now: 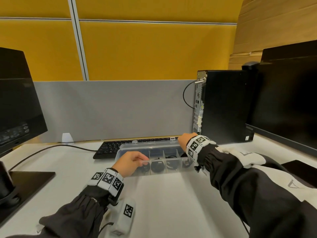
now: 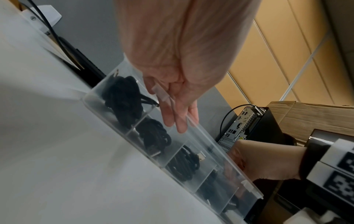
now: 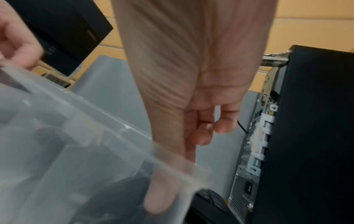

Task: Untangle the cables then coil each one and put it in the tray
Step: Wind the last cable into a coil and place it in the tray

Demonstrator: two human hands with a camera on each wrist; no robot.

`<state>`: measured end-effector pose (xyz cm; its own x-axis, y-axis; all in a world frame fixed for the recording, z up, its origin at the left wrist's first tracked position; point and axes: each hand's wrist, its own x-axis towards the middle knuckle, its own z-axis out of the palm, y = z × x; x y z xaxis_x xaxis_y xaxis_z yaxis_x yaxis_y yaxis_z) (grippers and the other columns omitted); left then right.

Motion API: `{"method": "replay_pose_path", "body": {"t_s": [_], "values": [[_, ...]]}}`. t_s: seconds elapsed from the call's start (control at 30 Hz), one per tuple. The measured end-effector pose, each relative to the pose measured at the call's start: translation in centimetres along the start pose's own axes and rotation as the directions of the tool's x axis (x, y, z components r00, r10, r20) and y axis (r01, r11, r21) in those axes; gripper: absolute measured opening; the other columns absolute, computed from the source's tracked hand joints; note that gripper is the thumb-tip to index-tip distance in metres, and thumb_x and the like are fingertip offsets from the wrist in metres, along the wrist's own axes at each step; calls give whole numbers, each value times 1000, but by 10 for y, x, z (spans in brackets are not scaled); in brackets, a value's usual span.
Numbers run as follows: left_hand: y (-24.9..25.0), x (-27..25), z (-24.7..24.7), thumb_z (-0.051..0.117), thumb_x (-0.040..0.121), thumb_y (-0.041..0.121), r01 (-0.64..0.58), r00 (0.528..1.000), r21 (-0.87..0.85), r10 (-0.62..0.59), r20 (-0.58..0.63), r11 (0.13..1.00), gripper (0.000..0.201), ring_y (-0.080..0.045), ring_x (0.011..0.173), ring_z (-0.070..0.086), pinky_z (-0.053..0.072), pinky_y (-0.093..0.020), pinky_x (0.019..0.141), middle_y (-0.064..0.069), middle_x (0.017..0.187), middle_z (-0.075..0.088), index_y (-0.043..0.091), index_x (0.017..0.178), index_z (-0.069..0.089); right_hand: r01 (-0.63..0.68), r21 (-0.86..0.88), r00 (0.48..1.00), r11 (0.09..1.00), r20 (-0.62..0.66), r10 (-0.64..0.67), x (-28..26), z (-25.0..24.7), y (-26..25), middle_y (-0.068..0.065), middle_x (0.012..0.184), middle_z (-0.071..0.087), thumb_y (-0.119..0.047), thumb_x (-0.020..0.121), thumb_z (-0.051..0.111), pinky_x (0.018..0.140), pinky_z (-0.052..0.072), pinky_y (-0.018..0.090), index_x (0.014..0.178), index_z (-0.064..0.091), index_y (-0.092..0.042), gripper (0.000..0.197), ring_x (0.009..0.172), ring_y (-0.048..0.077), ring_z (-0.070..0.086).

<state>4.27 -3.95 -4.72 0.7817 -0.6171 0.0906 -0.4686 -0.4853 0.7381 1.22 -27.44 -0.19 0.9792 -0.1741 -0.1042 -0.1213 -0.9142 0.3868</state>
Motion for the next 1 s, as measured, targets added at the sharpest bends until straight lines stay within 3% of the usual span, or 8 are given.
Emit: {"method": "replay_pose_path", "body": {"t_s": [0.1, 0.2, 0.37, 0.47, 0.57, 0.77, 0.87, 1.0], "values": [[-3, 2, 0, 52, 92, 6, 1, 1000, -2, -1, -9, 1000, 26, -1, 87, 59, 44, -15, 78, 12, 88, 65, 29, 85, 61, -27, 58, 1000, 998, -12, 27, 1, 2, 1, 11, 94, 63, -10, 89, 53, 65, 48, 31, 106, 58, -1, 20, 82, 29, 65], [-1, 2, 2, 50, 93, 5, -4, 1000, -1, 4, -23, 1000, 27, 1, 82, 57, 40, -11, 67, 13, 84, 64, 28, 84, 61, -49, 105, 999, 993, -5, 50, 6, 5, 2, 4, 72, 55, -11, 87, 55, 69, 56, 34, 99, 61, -4, 15, 74, 26, 65], [1, 0, 4, 49, 93, 5, 11, 999, -1, -11, -50, 1000, 26, -1, 76, 55, 38, -12, 58, 14, 80, 63, 26, 85, 61, -7, 150, 998, 989, 71, -3, -3, 1, 6, 9, 69, 48, -3, 82, 55, 68, 46, 28, 61, 48, -8, 23, 69, 25, 50], [0, 1, 5, 49, 93, 5, 20, 999, -2, -20, -51, 1000, 28, -2, 83, 57, 41, -14, 64, 15, 83, 65, 29, 85, 60, 6, 150, 993, 989, 112, -23, -1, 2, 13, 10, 80, 64, 1, 77, 57, 73, 51, 28, 79, 69, -6, 14, 76, 25, 60], [0, 1, 4, 49, 94, 6, 27, 998, -5, -28, -53, 1000, 28, -1, 85, 58, 42, -17, 67, 15, 84, 65, 30, 85, 60, 24, 135, 985, 990, 167, -47, -1, -3, 10, 10, 109, 66, 0, 83, 59, 88, 47, 32, 103, 69, -6, 24, 89, 26, 59], [-1, 0, 4, 48, 94, 5, 10, 998, -19, -11, -56, 1000, 24, 0, 83, 57, 42, -14, 64, 15, 82, 64, 25, 91, 62, 45, -2, 998, 999, 50, -45, 5, 4, -2, 6, 89, 49, -9, 87, 57, 102, 33, 42, 85, 50, -14, 8, 94, 27, 50], [-3, 1, 5, 48, 94, 5, 4, 998, -21, -5, -58, 1000, 24, 0, 84, 57, 42, -14, 67, 14, 84, 64, 24, 92, 62, -5, 64, 998, 998, 55, 2, 4, 5, 1, 3, 78, 54, -14, 85, 59, 94, 45, 40, 80, 52, -15, 9, 80, 25, 56], [-4, 2, 5, 48, 94, 6, 3, 999, -24, -4, -51, 1000, 22, -2, 85, 57, 43, -16, 68, 11, 87, 64, 22, 94, 63, -8, 187, 997, 982, 72, -6, 6, 16, 22, -6, 90, 71, -25, 72, 73, 84, 55, 32, 82, 71, -25, 11, 82, 18, 66]]}}
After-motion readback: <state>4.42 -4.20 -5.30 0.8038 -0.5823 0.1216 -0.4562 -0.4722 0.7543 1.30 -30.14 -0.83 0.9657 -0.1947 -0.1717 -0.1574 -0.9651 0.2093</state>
